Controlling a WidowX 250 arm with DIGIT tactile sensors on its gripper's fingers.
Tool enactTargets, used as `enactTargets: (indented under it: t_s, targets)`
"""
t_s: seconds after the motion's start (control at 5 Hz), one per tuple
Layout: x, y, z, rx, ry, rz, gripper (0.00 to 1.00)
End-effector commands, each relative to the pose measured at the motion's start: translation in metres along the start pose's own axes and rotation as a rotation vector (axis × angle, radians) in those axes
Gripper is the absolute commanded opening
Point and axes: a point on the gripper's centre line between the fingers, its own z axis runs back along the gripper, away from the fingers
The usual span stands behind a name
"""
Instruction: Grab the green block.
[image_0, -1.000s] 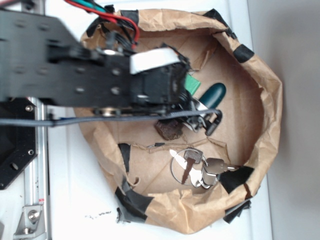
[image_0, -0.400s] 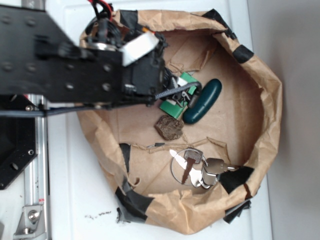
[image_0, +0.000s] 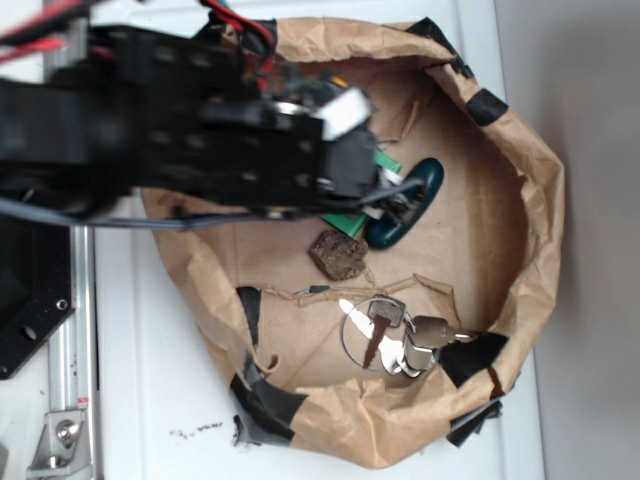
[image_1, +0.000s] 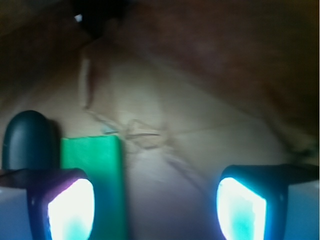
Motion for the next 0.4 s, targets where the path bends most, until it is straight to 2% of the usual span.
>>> enactTargets:
  t_s: [0.0,0.2]
  targets:
    - [0.006,-0.029,-0.011,-0.067,0.031,-0.052,1.0]
    - [-0.007,-0.029,-0.014,-0.069,0.09,-0.075,1.0]
